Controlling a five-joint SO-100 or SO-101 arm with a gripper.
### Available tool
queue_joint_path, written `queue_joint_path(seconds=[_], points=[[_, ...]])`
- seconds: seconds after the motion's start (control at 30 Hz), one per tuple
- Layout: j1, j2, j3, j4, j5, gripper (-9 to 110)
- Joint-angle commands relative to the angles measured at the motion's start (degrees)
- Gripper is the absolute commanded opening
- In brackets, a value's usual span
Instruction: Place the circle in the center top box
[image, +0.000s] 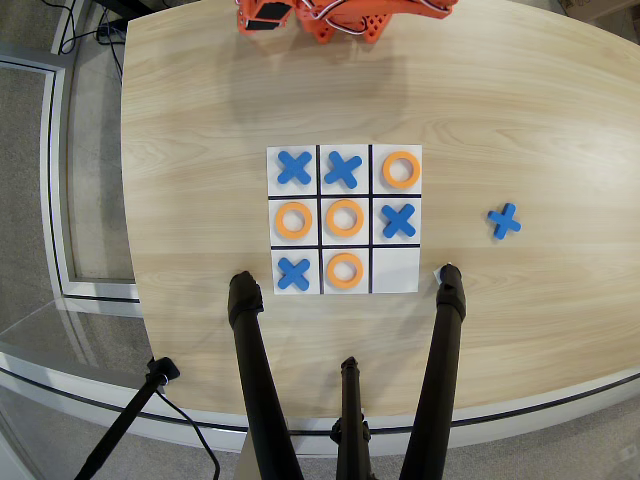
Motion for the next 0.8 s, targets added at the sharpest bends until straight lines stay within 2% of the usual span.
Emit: queue_joint_path(seconds=[0.0,0.17,0.77], points=[[2.8,1.1,3.2,0.1,0.2,0],[-0.4,1.0,3.2,0.2,0.2,0],[-0.4,1.0,3.2,0.2,0.2,0]])
